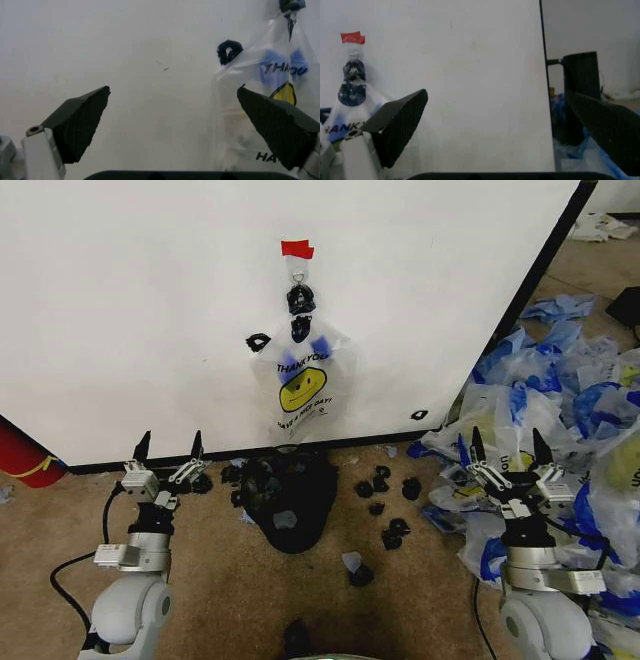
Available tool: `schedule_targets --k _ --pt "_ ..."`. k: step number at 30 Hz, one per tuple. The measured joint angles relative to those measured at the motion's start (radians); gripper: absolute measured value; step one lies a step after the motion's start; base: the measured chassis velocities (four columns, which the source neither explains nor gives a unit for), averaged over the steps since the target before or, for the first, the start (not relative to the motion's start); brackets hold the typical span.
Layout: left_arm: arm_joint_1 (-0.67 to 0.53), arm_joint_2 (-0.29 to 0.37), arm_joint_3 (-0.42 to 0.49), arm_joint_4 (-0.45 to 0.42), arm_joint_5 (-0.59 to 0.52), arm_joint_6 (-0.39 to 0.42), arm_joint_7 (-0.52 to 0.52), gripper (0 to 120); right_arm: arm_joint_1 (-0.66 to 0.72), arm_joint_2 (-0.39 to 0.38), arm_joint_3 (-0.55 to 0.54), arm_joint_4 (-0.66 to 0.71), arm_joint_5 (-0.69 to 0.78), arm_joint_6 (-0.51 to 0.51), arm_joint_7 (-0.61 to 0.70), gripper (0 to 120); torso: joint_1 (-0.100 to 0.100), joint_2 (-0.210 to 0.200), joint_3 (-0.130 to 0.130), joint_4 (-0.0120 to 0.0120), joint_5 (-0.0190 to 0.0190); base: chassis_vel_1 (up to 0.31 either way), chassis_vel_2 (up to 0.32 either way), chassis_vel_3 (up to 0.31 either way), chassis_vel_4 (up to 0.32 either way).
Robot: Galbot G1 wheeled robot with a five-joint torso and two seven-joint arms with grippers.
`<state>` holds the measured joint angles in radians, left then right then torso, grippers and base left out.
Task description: Pick up the garbage bag from the wall and place it over the trash bin.
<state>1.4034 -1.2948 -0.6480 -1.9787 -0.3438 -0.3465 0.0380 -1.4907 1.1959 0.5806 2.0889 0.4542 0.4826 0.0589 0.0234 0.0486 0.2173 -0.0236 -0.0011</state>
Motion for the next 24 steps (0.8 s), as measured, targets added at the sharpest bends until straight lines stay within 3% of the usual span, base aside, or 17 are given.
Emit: schedule_targets --k 6,10,13,15,16,17,19,21,22,24 --pt "-0.014 -0.011 0.011 0.023 0.02 -0.001 -0.002 100 0.076 -0.062 -0.089 -0.003 0.176 -0.063 0.032 100 0.0 0.0 0.0 -0.0004 -0.0001 0.0 0.0 0.0 0.0" --pt "-0.017 -0.016 0.027 0.04 0.035 0.003 -0.007 100 0.208 -0.125 -0.212 -0.043 0.35 -0.092 0.043 100 0.0 0.0 0.0 0.0005 -0.0003 0.0 0.0 0.0 0.0" --pt "-0.015 -0.016 0.03 0.044 0.04 0.007 -0.009 100 0.266 -0.146 -0.275 -0.06 0.424 -0.099 0.043 100 0.0 0.0 0.0 -0.0004 0.0001 0.0 0.0 0.0 0.0" --pt "-0.01 -0.016 0.032 0.048 0.048 0.012 -0.012 100 0.381 -0.168 -0.369 -0.088 0.526 -0.11 0.041 100 0.0 0.0 0.0 0.0002 0.0001 0.0 0.0 0.0 0.0" --pt "-0.01 -0.016 0.032 0.048 0.048 0.012 -0.012 100 0.381 -0.168 -0.369 -0.088 0.526 -0.11 0.041 100 0.0 0.0 0.0 0.0002 0.0001 0.0 0.0 0.0 0.0" --pt "-0.006 -0.018 0.031 0.048 0.054 0.016 -0.014 100 0.444 -0.168 -0.429 -0.109 0.573 -0.111 0.04 100 0.0 0.0 0.0 0.0005 -0.0008 0.0 0.0 0.0 0.0" --pt "0.002 -0.021 0.025 0.048 0.06 0.022 -0.016 100 0.528 -0.158 -0.505 -0.145 0.621 -0.11 0.038 100 0.0 0.0 0.0 0.0003 0.0008 0.0 0.0 0.0 0.0" --pt "0.012 -0.026 0.013 0.044 0.064 0.03 -0.018 100 0.654 -0.127 -0.6 -0.194 0.688 -0.11 0.029 100 0.0 0.0 0.0 -0.0001 -0.0008 0.0 0.0 0.0 0.0" --pt "0.016 -0.028 0.007 0.041 0.065 0.033 -0.019 100 0.707 -0.112 -0.637 -0.216 0.719 -0.114 0.029 100 0.0 0.0 0.0 0.0002 0.0004 0.0 0.0 0.0 0.0" --pt "0.02 -0.032 -0.002 0.037 0.066 0.036 -0.021 100 0.761 -0.095 -0.668 -0.238 0.745 -0.119 0.028 100 0.0 0.0 0.0 0.0005 0.0 0.0 0.0 0.0 0.0"
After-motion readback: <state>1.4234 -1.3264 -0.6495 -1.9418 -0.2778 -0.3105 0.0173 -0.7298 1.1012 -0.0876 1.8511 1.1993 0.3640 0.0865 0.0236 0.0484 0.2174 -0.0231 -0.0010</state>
